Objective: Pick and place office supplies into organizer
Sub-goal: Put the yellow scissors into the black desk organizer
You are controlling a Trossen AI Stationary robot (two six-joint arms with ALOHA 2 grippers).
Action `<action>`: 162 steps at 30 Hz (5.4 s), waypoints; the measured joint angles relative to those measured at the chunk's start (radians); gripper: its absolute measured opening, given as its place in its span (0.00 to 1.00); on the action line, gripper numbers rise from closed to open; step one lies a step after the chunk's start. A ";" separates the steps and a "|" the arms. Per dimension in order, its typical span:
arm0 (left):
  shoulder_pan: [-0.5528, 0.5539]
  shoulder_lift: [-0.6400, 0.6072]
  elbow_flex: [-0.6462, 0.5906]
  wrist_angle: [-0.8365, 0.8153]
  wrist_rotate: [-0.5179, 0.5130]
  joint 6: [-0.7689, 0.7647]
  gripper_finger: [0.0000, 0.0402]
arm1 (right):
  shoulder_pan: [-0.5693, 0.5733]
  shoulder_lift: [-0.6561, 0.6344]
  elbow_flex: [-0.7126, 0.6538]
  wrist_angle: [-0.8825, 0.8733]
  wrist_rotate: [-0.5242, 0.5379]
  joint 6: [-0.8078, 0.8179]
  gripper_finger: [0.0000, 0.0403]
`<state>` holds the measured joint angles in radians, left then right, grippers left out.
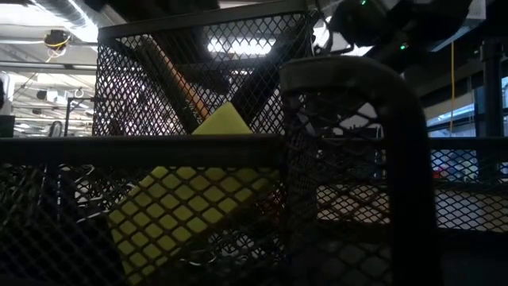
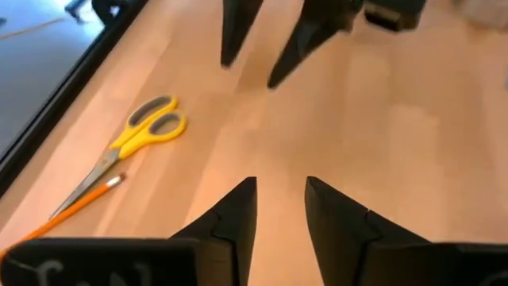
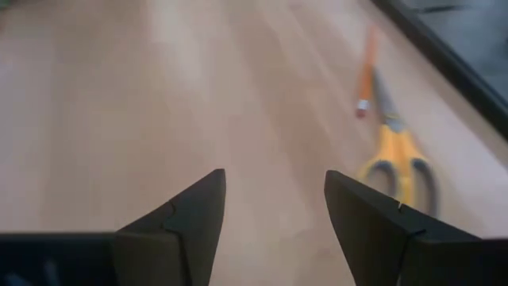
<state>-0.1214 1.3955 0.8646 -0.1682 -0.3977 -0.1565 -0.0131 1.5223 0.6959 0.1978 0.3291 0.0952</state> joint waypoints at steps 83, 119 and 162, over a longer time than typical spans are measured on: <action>0.539 0.590 0.668 -0.389 0.309 0.602 0.46 | -0.220 0.167 0.000 -0.072 -0.001 -0.044 0.54; 0.508 0.589 0.663 -0.432 0.163 0.684 0.82 | -0.220 0.167 0.000 -0.107 -0.001 -0.047 0.54; 0.589 0.717 0.689 -0.264 0.556 0.721 0.83 | -0.221 0.167 -0.001 -0.029 -0.001 -0.043 0.54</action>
<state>0.4675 2.1125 1.5539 -0.4322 0.1580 0.5646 -0.2337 1.6890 0.6952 0.1690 0.3283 0.0517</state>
